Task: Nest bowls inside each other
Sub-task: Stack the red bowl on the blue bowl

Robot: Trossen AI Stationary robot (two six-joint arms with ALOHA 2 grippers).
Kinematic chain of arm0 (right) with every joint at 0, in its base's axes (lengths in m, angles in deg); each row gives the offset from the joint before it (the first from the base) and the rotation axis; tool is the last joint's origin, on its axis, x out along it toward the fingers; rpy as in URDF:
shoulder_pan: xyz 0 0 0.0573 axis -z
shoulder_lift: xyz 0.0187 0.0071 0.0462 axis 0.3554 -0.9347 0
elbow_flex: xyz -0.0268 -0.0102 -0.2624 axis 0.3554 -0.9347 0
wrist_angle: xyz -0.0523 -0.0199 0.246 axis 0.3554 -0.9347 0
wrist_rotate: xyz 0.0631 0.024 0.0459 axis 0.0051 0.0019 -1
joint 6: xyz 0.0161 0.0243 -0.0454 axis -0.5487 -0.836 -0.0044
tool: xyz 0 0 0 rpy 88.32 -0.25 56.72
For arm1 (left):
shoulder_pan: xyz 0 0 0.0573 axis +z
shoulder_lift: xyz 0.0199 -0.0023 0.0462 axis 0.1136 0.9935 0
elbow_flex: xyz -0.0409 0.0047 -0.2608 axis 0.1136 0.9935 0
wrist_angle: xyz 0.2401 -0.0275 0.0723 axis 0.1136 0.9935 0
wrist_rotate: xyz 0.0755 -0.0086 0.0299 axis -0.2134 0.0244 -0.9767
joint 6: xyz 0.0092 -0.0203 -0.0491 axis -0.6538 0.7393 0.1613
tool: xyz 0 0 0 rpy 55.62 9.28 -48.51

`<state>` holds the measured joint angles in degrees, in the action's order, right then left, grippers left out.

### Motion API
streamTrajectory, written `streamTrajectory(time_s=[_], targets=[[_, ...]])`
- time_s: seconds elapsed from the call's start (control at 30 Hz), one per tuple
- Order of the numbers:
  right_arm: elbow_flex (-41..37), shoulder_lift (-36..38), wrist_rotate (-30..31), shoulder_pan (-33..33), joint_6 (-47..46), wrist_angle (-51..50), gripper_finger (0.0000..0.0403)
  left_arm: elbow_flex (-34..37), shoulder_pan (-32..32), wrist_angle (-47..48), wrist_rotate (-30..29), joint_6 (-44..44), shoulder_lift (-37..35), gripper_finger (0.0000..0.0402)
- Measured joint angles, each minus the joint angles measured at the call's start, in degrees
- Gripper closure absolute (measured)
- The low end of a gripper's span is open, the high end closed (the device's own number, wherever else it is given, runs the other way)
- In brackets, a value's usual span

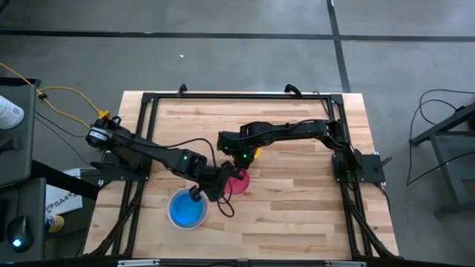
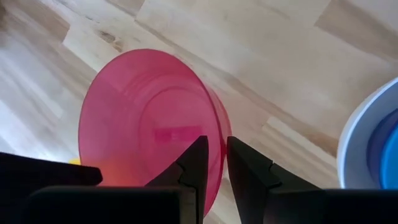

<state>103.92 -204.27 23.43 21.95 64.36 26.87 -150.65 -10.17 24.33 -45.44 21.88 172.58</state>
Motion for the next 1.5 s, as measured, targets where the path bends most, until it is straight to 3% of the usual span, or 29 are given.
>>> streamTrajectory(time_s=[0.83, 1.5], targets=[[0.0, 0.2, -1.0, -0.1, 1.5, 1.9, 0.0400, -1.0, -1.7, 2.0, -3.7, -1.2, 0.0, 0.0343], [0.0, 0.2, -2.1, -0.1, 1.6, 3.9, 0.0400, -1.0, -1.7, 0.0, 5.5, 0.2, -4.3, 0.0343]])
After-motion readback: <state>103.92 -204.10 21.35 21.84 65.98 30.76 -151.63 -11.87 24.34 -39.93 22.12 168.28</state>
